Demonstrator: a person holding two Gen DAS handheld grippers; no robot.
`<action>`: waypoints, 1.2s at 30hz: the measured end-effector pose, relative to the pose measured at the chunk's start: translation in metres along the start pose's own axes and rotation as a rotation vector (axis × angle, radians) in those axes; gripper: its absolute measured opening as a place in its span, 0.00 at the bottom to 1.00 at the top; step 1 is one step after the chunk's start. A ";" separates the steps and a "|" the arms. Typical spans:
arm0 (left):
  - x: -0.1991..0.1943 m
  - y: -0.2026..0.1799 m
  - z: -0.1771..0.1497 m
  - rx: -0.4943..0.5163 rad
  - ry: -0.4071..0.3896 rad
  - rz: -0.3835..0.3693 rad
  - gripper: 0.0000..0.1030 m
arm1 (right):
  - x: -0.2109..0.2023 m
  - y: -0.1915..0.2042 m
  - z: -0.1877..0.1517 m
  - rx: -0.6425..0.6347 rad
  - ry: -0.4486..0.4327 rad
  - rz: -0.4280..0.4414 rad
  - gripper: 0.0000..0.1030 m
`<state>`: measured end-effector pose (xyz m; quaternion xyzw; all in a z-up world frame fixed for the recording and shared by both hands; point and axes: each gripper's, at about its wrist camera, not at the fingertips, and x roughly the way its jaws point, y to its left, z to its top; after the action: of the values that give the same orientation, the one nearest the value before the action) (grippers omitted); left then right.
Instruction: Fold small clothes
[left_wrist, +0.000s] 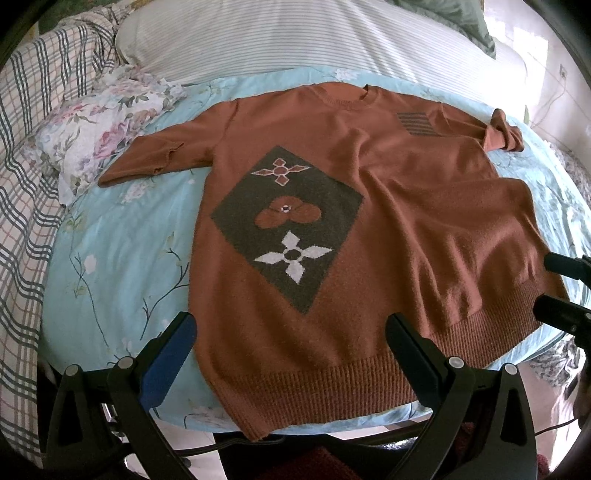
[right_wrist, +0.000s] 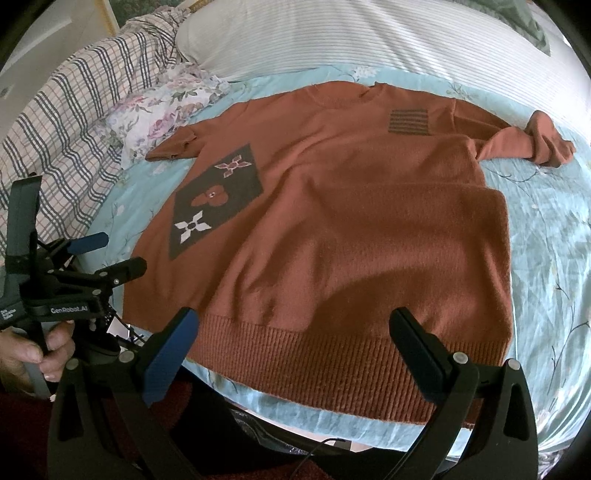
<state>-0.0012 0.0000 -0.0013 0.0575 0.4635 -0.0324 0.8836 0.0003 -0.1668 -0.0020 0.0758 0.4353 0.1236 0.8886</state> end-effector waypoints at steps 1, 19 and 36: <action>0.000 0.000 0.000 -0.001 0.001 0.000 0.99 | -0.001 0.000 0.000 -0.002 0.000 -0.001 1.00; 0.013 -0.005 0.008 0.014 0.024 -0.015 0.99 | 0.004 -0.014 0.006 0.035 0.048 -0.004 1.00; 0.035 -0.006 0.020 -0.004 0.079 -0.035 0.99 | 0.007 -0.044 0.020 0.081 0.020 -0.024 0.92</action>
<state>0.0342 -0.0089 -0.0199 0.0489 0.4992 -0.0449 0.8640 0.0271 -0.2080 -0.0055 0.1050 0.4496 0.0958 0.8818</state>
